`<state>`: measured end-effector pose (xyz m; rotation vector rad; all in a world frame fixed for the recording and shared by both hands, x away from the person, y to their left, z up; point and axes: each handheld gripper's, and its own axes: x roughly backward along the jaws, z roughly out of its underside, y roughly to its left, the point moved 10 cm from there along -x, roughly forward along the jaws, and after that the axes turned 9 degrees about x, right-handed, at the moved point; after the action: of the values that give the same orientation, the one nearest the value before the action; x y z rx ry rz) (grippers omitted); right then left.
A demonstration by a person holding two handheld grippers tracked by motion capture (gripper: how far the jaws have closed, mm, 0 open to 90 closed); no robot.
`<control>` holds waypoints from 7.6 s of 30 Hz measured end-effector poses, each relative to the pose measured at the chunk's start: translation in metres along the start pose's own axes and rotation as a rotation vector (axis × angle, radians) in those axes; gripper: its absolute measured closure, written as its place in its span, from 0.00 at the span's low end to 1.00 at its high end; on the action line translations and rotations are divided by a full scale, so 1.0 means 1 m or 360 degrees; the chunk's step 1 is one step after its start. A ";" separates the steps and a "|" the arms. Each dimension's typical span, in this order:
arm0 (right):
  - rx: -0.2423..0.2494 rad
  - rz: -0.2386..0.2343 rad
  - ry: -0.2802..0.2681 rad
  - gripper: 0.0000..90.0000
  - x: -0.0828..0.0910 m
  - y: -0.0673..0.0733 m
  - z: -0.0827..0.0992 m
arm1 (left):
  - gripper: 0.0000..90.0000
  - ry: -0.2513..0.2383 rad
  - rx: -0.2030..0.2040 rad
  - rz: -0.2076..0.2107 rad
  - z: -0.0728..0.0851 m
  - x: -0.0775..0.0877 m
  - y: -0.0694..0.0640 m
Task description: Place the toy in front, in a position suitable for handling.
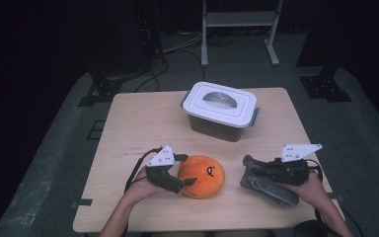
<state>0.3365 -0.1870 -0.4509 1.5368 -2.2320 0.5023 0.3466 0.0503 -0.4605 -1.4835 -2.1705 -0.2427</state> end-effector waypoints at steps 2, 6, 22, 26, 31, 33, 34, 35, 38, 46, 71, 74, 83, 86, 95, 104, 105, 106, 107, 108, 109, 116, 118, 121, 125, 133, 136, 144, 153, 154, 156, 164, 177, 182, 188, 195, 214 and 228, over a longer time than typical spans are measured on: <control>0.0036 -0.0049 -0.0052 0.88 -0.005 0.007 -0.015 | 0.19 0.0017 0.0001 -0.0009 0.004 0.001 0.003; 0.0116 -0.0136 -0.0107 0.88 -0.018 0.022 -0.041 | 0.20 0.0036 0.0025 -0.0005 0.011 0.002 0.007; 0.0272 -0.0250 -0.0019 0.87 -0.084 0.041 -0.059 | 0.42 0.0088 0.0008 0.0050 0.021 -0.005 0.001; 0.0239 -0.0231 0.0011 0.87 -0.085 0.038 -0.044 | 0.42 0.0071 0.0016 0.0056 0.022 -0.005 0.002; 0.0158 -0.0184 0.0047 0.87 -0.073 0.031 -0.024 | 0.42 0.0054 0.0036 0.0063 0.024 -0.004 0.004; 0.0122 -0.0172 0.0057 0.87 -0.069 0.027 -0.014 | 0.41 0.0048 0.0046 0.0066 0.025 -0.004 0.004; 0.0102 -0.0172 0.0064 0.87 -0.068 0.025 -0.009 | 0.41 0.0044 0.0052 0.0065 0.025 -0.004 0.003; 0.0083 -0.0173 0.0075 0.87 -0.068 0.024 -0.005 | 0.41 0.0043 0.0051 0.0063 0.025 -0.004 0.003; 0.0049 -0.0160 0.0111 0.87 -0.066 0.019 0.004 | 0.41 0.0046 0.0049 0.0060 0.026 -0.003 0.002; 0.0128 -0.0202 -0.0042 0.87 -0.064 0.030 -0.035 | 0.41 0.0038 0.0048 0.0065 0.025 -0.007 -0.001; 0.0009 -0.0193 -0.0089 0.86 -0.062 0.014 -0.030 | 0.41 0.0016 -0.0052 0.0082 0.024 -0.011 -0.013; 0.0047 -0.0230 -0.0105 0.86 -0.069 0.018 -0.042 | 0.41 0.0018 -0.0118 0.0093 0.024 -0.013 -0.019; 0.0011 -0.0243 -0.0023 0.86 -0.083 0.010 -0.030 | 0.41 0.0018 -0.0157 0.0117 0.025 -0.012 -0.022; -0.0034 -0.0223 -0.0003 0.86 -0.079 0.007 -0.018 | 0.41 0.0015 -0.0150 0.0114 0.025 -0.012 -0.021; -0.0039 -0.0213 0.0014 0.86 -0.060 0.016 -0.004 | 0.41 0.0017 -0.0030 0.0062 0.023 -0.015 -0.012; 0.0181 -0.0236 -0.0004 0.86 -0.074 0.043 -0.038 | 0.40 -0.0013 0.0082 -0.0018 0.013 -0.022 -0.006; 0.0193 -0.0227 0.0024 0.86 -0.077 0.042 -0.036 | 0.38 -0.0012 0.0077 -0.0015 0.013 -0.021 -0.005; 0.0199 -0.0221 0.0037 0.86 -0.080 0.042 -0.033 | 0.36 -0.0017 0.0082 -0.0005 0.012 -0.020 -0.005; 0.0195 -0.0216 0.0042 0.86 -0.081 0.041 -0.031 | 0.31 -0.0013 0.0078 0.0008 0.011 -0.019 -0.006; 0.0189 -0.0210 0.0033 0.86 -0.081 0.039 -0.030 | 0.27 -0.0017 0.0066 0.0022 0.010 -0.018 -0.007; 0.0179 -0.0201 0.0027 0.86 -0.081 0.037 -0.030 | 0.26 -0.0008 0.0052 0.0032 0.010 -0.018 -0.007; 0.0102 -0.0126 0.0029 0.86 -0.073 0.018 -0.016 | 0.33 0.0007 -0.0004 0.0054 0.011 -0.017 -0.010; 0.0103 -0.0094 0.0052 0.86 -0.071 0.014 -0.012 | 0.41 -0.0001 -0.0017 0.0036 0.010 -0.018 -0.011; 0.0094 -0.0090 0.0048 0.86 -0.066 0.014 -0.012 | 0.48 0.0001 -0.0040 0.0010 0.010 -0.019 -0.012; 0.0145 -0.0127 -0.0045 0.86 -0.060 0.025 -0.029 | 0.49 -0.0019 -0.0002 0.0014 0.008 -0.020 -0.012; 0.0299 -0.0181 0.0026 0.86 -0.080 0.045 -0.037 | 0.48 -0.0023 0.0040 0.0022 0.007 -0.024 -0.010; 0.0276 -0.0171 0.0030 0.86 -0.080 0.040 -0.032 | 0.47 -0.0037 0.0060 0.0014 0.007 -0.023 -0.008; 0.0197 -0.0072 0.0088 0.85 -0.068 0.018 -0.013 | 0.45 -0.0057 0.0092 0.0003 0.007 -0.023 -0.004; 0.0300 -0.0081 0.0048 0.85 -0.073 0.031 -0.032 | 0.40 -0.0043 0.0028 0.0005 0.005 -0.025 -0.010; 0.0301 -0.0084 0.0062 0.85 -0.076 0.030 -0.029 | 0.38 -0.0041 0.0024 0.0011 0.005 -0.025 -0.011; 0.0260 -0.0093 0.0052 0.85 -0.076 0.028 -0.026 | 0.33 -0.0047 0.0015 0.0035 0.003 -0.023 -0.012; 0.0215 -0.0042 0.0082 0.85 -0.070 0.016 -0.016 | 0.35 -0.0029 -0.0050 0.0078 0.004 -0.021 -0.017; 0.0401 -0.0161 0.0054 0.85 -0.084 0.050 -0.036 | 0.44 -0.0045 0.0004 -0.0019 0.003 -0.028 -0.010; 0.0386 -0.0108 0.0103 0.85 -0.078 0.041 -0.024 | 0.43 -0.0052 0.0016 -0.0020 0.005 -0.027 -0.007; 0.0329 -0.0045 0.0180 0.85 -0.064 0.030 -0.004 | 0.42 -0.0043 0.0013 -0.0033 0.005 -0.026 -0.006; 0.0300 -0.0067 0.0081 0.85 -0.064 0.033 -0.019 | 0.42 -0.0037 0.0010 -0.0026 0.007 -0.026 -0.005; 0.0189 -0.0071 0.0117 0.85 -0.061 0.023 -0.007 | 0.33 -0.0007 -0.0008 -0.0038 0.010 -0.024 -0.007; 0.0225 -0.0167 0.0071 0.85 -0.080 0.010 -0.049 | 0.35 -0.0001 -0.0152 -0.0004 0.009 -0.028 -0.016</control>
<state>0.3585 -0.0947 -0.4493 1.6855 -2.1086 0.6685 0.3370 0.0245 -0.4796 -1.5326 -2.1889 -0.3515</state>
